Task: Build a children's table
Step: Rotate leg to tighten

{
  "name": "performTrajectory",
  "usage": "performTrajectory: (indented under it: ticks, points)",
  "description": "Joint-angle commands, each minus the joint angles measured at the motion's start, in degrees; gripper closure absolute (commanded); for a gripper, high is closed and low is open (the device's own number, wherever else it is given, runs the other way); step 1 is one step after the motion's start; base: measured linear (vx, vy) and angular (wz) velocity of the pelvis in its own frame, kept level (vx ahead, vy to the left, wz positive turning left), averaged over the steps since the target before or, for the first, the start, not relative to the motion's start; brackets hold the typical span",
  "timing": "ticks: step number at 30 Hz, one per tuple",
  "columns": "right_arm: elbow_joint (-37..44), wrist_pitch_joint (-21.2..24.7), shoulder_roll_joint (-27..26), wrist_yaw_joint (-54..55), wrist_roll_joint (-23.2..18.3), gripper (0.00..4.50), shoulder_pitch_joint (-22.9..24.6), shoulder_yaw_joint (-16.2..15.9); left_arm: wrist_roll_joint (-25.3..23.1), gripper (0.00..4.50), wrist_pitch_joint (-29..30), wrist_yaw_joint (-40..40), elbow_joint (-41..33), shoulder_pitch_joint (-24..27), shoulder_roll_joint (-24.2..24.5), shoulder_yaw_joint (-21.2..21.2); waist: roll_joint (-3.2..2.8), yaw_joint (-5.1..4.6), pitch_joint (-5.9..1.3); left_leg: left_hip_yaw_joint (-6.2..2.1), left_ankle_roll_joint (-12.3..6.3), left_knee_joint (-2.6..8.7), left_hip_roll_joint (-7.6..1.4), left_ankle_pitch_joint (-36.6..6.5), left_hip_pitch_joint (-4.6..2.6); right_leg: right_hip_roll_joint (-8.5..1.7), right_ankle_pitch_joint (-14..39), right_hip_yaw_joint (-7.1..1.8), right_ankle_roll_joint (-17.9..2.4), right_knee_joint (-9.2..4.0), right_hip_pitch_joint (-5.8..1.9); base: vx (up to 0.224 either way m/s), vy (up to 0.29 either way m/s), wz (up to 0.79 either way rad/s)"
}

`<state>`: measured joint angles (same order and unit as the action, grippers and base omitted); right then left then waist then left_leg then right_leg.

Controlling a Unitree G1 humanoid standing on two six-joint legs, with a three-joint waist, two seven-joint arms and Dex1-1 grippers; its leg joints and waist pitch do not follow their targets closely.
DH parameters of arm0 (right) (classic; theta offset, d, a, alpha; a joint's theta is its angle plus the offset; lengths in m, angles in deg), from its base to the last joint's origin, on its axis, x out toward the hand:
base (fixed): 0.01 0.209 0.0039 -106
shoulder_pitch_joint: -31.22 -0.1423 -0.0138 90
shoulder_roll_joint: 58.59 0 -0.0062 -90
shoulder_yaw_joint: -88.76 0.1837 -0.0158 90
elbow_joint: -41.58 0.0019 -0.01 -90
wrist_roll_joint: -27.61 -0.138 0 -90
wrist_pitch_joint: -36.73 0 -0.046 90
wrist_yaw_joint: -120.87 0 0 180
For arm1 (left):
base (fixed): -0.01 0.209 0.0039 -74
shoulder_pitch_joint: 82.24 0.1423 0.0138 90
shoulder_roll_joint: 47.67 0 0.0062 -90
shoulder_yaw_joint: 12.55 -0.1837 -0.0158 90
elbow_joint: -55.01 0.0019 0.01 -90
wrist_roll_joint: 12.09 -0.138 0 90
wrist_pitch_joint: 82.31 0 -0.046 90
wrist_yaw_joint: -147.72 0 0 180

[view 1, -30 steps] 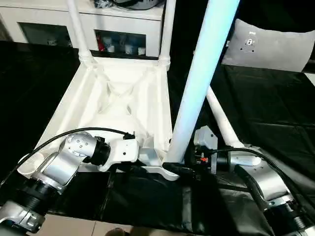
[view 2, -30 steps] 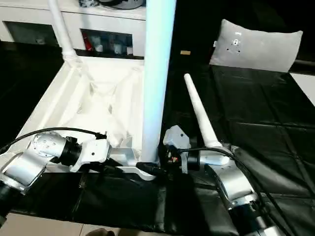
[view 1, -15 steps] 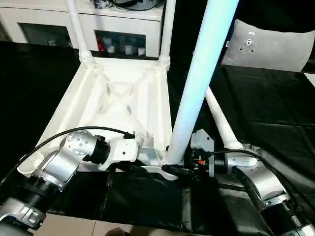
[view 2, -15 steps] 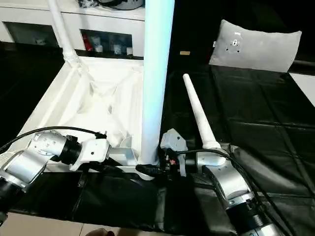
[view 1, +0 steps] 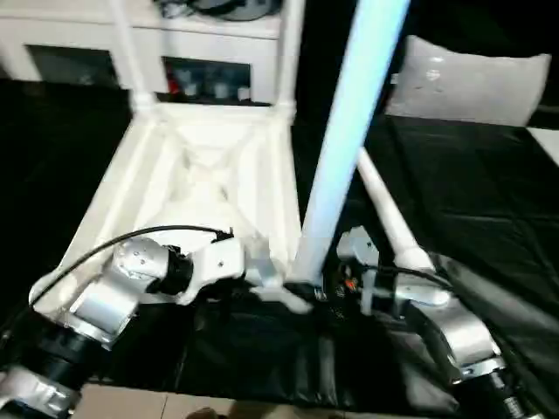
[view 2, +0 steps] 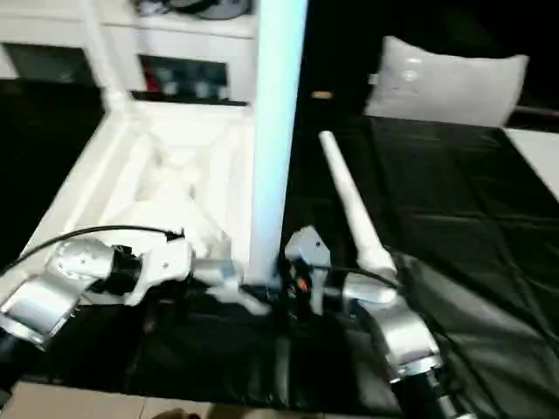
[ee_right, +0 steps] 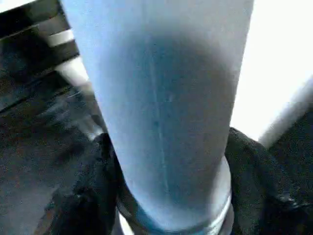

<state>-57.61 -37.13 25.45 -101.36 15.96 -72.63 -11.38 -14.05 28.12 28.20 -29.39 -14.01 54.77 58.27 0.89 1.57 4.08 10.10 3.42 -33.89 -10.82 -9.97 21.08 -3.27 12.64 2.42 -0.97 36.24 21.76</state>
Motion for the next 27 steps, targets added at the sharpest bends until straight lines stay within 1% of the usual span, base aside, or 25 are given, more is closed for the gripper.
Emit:
performTrajectory:
  ticks: [1,2,3,4,5,6,7,8,9,10,11,12,13,14,15,17,18,19,20,21,22,23,24,25,27]
  points:
    - [-3.0,2.4,-5.2,6.0,0.1,1.85,-0.6,-3.0,1.0,4.5,4.5,-7.0,-6.2,-0.7,-6.1,-0.3,-0.43,-0.15,-3.01,-1.44,2.75,4.67,-2.28,-18.1,-0.58,-4.81,21.3,-2.56,-10.0,-5.55,-1.69,0.0,0.0,0.0]
    - [-3.9,2.6,-6.9,8.3,0.4,1.85,-1.0,-2.6,0.4,4.5,6.6,-9.0,-6.9,-0.7,-7.8,-0.2,-0.51,-0.53,-2.99,-1.43,2.73,4.74,-2.26,-18.1,-0.48,-4.59,21.3,-2.6,-9.3,-5.68,-1.61,0.0,0.0,0.0]
    - [-4.4,2.7,-7.8,9.5,0.7,1.85,-1.2,-2.4,0.0,4.5,7.9,-10.3,-7.3,-0.7,-8.9,-0.2,-0.51,-0.53,-2.99,-1.43,2.73,4.74,-2.26,-18.1,-0.48,-4.59,21.3,-2.6,-9.3,-5.68,-1.61,0.0,0.0,0.0]
    - [-7.2,2.9,-11.6,15.5,1.7,1.85,-3.0,-0.8,-1.5,4.5,12.0,-16.2,-7.6,-1.4,-14.3,-0.1,-0.32,-1.03,-2.93,-1.25,2.43,4.52,-2.26,-18.1,-0.77,-4.49,20.3,-2.8,-9.7,-5.88,-1.1,0.0,0.0,0.0]
    - [-8.9,2.9,-13.4,19.1,2.3,1.85,-4.2,0.3,-1.9,4.5,13.6,-19.5,-7.2,-2.0,-17.3,-0.1,-0.34,-1.19,-3.07,-1.24,2.28,4.26,-2.1,-18.0,-0.91,-4.53,20.8,-2.78,-9.8,-6.03,-1.1,0.0,0.0,0.0]
    - [-8.9,2.9,-13.4,19.1,2.3,1.85,-4.2,0.3,-1.9,4.5,13.6,-19.5,-7.2,-2.0,-17.3,-0.1,-0.28,-1.23,-3.06,-1.32,2.09,4.29,-2.01,-17.5,-0.73,-4.51,20.7,-2.74,-9.6,-6.04,-1.23,0.0,0.0,0.0]
    - [-10.3,3.1,-14.1,20.9,2.8,1.85,-5.1,0.6,-2.4,4.5,13.9,-22.2,-6.2,-2.7,-19.6,0.3,-0.3,-1.17,-3.16,-1.22,1.72,4.21,-1.94,-16.8,-0.62,-4.29,19.5,-2.76,-9.1,-6.03,-1.26,0.0,0.0,0.0]
    - [-12.4,2.7,-14.4,23.6,4.8,1.85,-6.5,0.6,-3.1,4.5,14.4,-25.4,-4.9,-3.9,-22.1,0.7,-0.35,-1.14,-3.26,-1.19,1.48,4.14,-1.96,-16.5,-0.71,-4.22,18.4,-2.78,-9.0,-6.01,-1.24,0.0,0.0,0.0]
    - [-13.2,2.4,-14.6,24.7,5.7,1.85,-6.9,0.7,-3.5,4.5,14.7,-26.4,-4.6,-4.3,-22.9,0.8,-0.31,-1.29,-3.34,-1.05,1.35,4.03,-1.92,-15.5,-0.63,-4.03,16.1,-2.82,-9.4,-5.85,-1.2,0.0,0.0,0.0]
    - [-13.9,2.0,-15.4,25.2,4.3,1.85,-7.3,2.7,-4.4,4.5,14.4,-26.7,-4.1,-4.9,-22.8,0.5,-0.32,-1.04,-3.5,-1.02,0.8,3.92,-1.8,-14.2,-0.46,-4.06,13.8,-2.85,-9.5,-5.71,-1.47,0.0,0.0,0.0]
    - [-13.9,1.9,-15.5,25.2,4.1,1.5,-7.3,2.9,-4.5,4.5,14.3,-26.7,-4.1,-5.0,-22.8,0.5,-0.36,-1.04,-3.58,-1.0,0.4,3.92,-1.81,-13.6,-0.33,-4.1,12.6,-2.9,-9.6,-5.61,-1.58,0.0,0.0,0.0]
    - [-14.3,1.6,-15.9,25.6,3.4,1.29,-7.5,4.0,-4.9,4.5,14.2,-26.5,-3.9,-5.3,-22.3,0.2,-0.39,-0.91,-3.76,-0.98,-0.21,3.82,-1.85,-12.5,-0.23,-4.12,10.3,-2.86,-9.9,-5.43,-1.71,0.0,0.0,0.0]
    - [-14.4,1.3,-15.9,25.8,3.1,1.15,-7.6,4.7,-5.1,4.5,14.0,-26.3,-3.7,-5.6,-21.9,0.2,-0.45,-0.8,-3.9,-0.92,-0.55,3.75,-1.84,-11.0,-0.2,-4.0,7.5,-2.79,-10.3,-5.15,-1.85,0.0,0.0,0.0]
    - [-14.6,1.0,-16.1,26.2,3.2,1.13,-7.7,5.1,-5.4,4.5,14.6,-26.4,-3.9,-5.7,-21.8,0.3,-0.51,-0.71,-3.97,-0.89,-0.81,3.7,-1.87,-10.3,-0.21,-4.02,5.8,-2.79,-10.6,-5.01,-1.92,0.0,0.0,0.0]
    - [-14.6,1.0,-16.1,26.2,3.2,1.07,-7.7,5.1,-5.4,4.5,14.6,-26.4,-3.9,-5.7,-21.8,0.3,-0.48,-0.75,-3.98,-0.89,-1.25,3.7,-1.83,-9.1,0.01,-4.01,3.4,-2.74,-11.3,-4.79,-2.09,0.0,0.0,0.0]
    - [-14.9,-0.4,-16.0,26.4,3.9,0.88,-7.9,5.9,-6.2,4.5,14.9,-25.4,-4.3,-5.7,-20.4,0.2,-0.98,-0.78,-3.98,-0.9,-1.33,3.75,-1.89,-9.4,-0.15,-4.02,3.1,-2.63,-11.9,-4.8,-2.06,0.0,0.0,0.0]
    - [-14.9,-0.8,-15.9,26.4,4.1,0.79,-8.0,5.8,-6.2,4.5,14.7,-25.3,-4.3,-5.7,-20.0,0.1,-0.84,-0.87,-3.86,-0.88,-1.06,3.85,-1.95,-10.8,-0.23,-4.02,4.7,-2.6,-12.0,-5.01,-1.97,0.0,0.0,0.0]
    - [-14.1,-1.3,-14.9,25.4,4.3,0.7,-7.6,5.5,-6.0,4.5,14.0,-24.5,-4.1,-5.4,-19.1,-0.1,-0.85,-0.87,-3.81,-0.9,-0.89,3.91,-1.96,-11.5,-0.3,-4.04,5.7,-2.6,-11.9,-5.09,-1.94,0.0,0.0,0.0]
    - [-13.0,-1.8,-13.9,23.9,4.6,0.61,-7.0,5.4,-5.9,4.5,12.8,-23.3,-3.9,-5.2,-18.1,-0.3,-0.91,-0.85,-3.8,-0.94,-0.59,3.94,-1.96,-12.2,-0.29,-4.03,6.9,-2.61,-11.7,-5.19,-2.0,0.0,0.0,0.0]
    - [-13.0,-1.8,-13.9,23.9,4.6,0.42,-7.0,5.4,-5.9,4.5,12.8,-23.3,-3.9,-5.2,-18.1,-0.3,-1.18,-0.85,-3.71,-1.02,-0.47,4.02,-1.97,-12.7,-0.26,-4.05,7.4,-2.63,-11.6,-5.23,-1.96,0.0,0.0,0.0]
    - [-12.3,-2.5,-13.0,22.7,4.6,0.33,-6.6,5.3,-5.8,4.5,11.4,-22.1,-3.7,-5.0,-17.2,-0.7,-1.06,-0.85,-3.75,-1.05,-0.23,4.05,-2.03,-13.1,-0.3,-4.05,7.5,-2.64,-11.5,-5.27,-2.0,0.0,0.0,0.0]
    - [-11.4,-3.0,-11.8,21.1,4.5,0.33,-6.0,5.1,-5.9,4.5,10.1,-20.9,-3.3,-4.8,-16.2,-1.1,-0.98,-0.88,-3.76,-1.01,-0.29,4.04,-2.02,-12.8,-0.22,-4.03,7.2,-2.68,-11.4,-5.26,-2.06,0.0,0.0,0.0]
    - [-9.6,-3.6,-9.6,18.1,4.0,0.25,-5.1,4.8,-5.5,4.5,8.2,-19.4,-2.6,-4.5,-15.1,-1.3,-1.19,-0.66,-3.81,-1.05,-0.49,3.99,-1.99,-12.3,-0.25,-3.98,6.2,-2.65,-11.3,-5.23,-2.22,0.0,0.0,0.0]
    - [-8.4,-3.9,-8.2,16.0,3.7,0.16,-4.6,4.7,-5.2,4.5,7.1,-18.4,-2.1,-4.3,-14.4,-1.3,-1.05,-0.57,-3.92,-0.98,-0.91,3.9,-2.02,-11.6,-0.27,-4.0,4.5,-2.69,-11.5,-5.14,-2.31,0.0,0.0,0.0]
    - [-6.2,-4.2,-5.2,11.7,3.1,0.02,-3.5,4.4,-4.8,4.5,5.2,-16.5,-1.2,-4.0,-12.9,-1.4,-1.09,-0.52,-3.97,-0.9,-1.34,3.8,-2.01,-10.8,-0.18,-4.0,3.0,-2.69,-12.1,-4.95,-2.33,0.0,0.0,0.0]
